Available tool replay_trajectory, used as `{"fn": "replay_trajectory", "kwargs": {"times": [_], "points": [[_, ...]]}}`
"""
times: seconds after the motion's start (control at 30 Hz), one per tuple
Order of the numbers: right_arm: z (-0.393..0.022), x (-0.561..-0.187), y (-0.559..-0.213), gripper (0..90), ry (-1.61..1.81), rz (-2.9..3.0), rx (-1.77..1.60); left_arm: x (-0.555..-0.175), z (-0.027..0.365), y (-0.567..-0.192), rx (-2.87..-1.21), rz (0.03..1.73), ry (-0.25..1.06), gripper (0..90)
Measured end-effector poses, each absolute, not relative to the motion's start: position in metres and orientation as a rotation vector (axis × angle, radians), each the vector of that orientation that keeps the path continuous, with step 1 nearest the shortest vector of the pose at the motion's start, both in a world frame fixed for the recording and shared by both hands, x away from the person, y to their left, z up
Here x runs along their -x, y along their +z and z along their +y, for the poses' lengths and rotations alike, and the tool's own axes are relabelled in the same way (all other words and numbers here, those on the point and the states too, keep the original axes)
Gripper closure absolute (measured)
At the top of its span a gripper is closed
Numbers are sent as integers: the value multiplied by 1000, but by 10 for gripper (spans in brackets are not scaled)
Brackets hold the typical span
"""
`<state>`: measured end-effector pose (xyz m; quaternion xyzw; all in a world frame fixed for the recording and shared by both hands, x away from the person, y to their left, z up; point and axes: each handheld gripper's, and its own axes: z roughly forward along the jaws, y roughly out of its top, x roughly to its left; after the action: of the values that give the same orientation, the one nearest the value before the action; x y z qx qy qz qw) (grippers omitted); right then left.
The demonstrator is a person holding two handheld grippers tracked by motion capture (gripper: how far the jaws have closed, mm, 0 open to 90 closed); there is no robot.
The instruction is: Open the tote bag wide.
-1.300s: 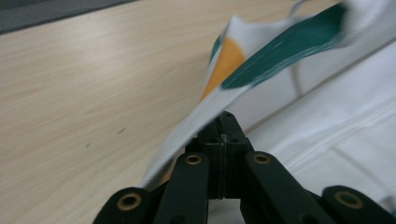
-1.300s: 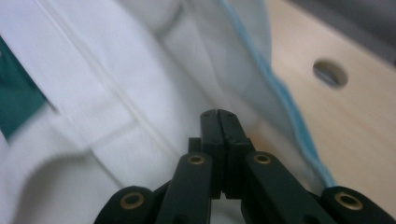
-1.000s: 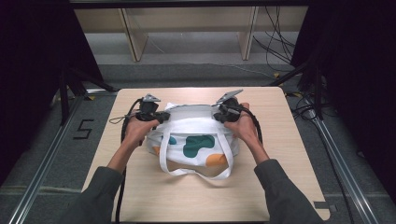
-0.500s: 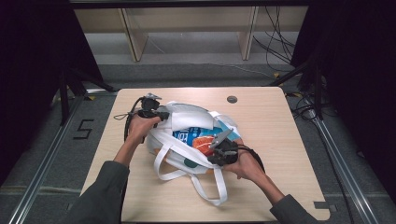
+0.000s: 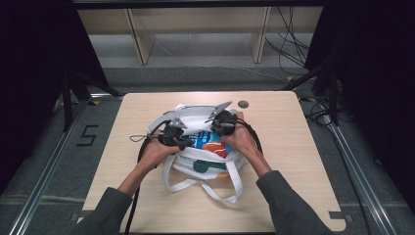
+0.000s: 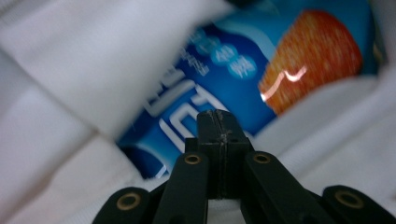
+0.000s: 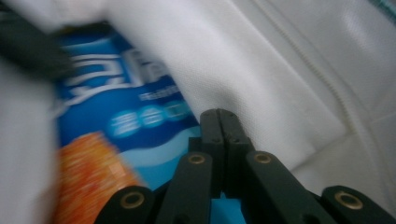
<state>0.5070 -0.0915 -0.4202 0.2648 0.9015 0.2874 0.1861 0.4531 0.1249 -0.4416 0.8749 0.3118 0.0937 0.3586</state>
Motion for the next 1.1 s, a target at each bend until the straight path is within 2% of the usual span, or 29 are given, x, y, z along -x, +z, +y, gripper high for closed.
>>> {"fn": "replay_trajectory", "kwargs": {"times": [0.13,0.2,0.3,0.4,0.53,0.63,0.7,0.8,0.93,0.97,1.03,1.1], "points": [[-89,-542,-430,900,654,2478,-848,-421,136,-464,-2329,733,190,896],[-93,-558,-440,900,664,2490,-930,-412,137,-472,-2278,758,193,897],[-101,-574,-452,900,709,2493,-1088,-410,135,-472,-2283,728,227,897],[-102,-575,-450,900,691,2515,-1079,-414,136,-467,-2281,744,198,897],[-111,-556,-421,884,876,2484,-986,-426,138,-449,-2225,743,213,859],[-115,-516,-396,885,984,2511,-925,-445,132,-432,-2188,761,239,857],[-112,-496,-396,888,953,2572,-812,-462,126,-422,-2184,794,278,856],[-118,-462,-405,900,898,2675,-718,-487,124,-416,-2203,861,323,862],[-148,-432,-424,900,870,2734,-740,-518,144,-438,-2304,1030,393,895],[-157,-425,-430,900,853,2766,-742,-522,154,-444,-2311,1044,396,896],[-171,-413,-450,900,947,2764,-807,-527,169,-449,-2173,1119,266,897],[-173,-407,-463,900,971,2779,-818,-523,162,-445,-2230,1093,338,897]]}}
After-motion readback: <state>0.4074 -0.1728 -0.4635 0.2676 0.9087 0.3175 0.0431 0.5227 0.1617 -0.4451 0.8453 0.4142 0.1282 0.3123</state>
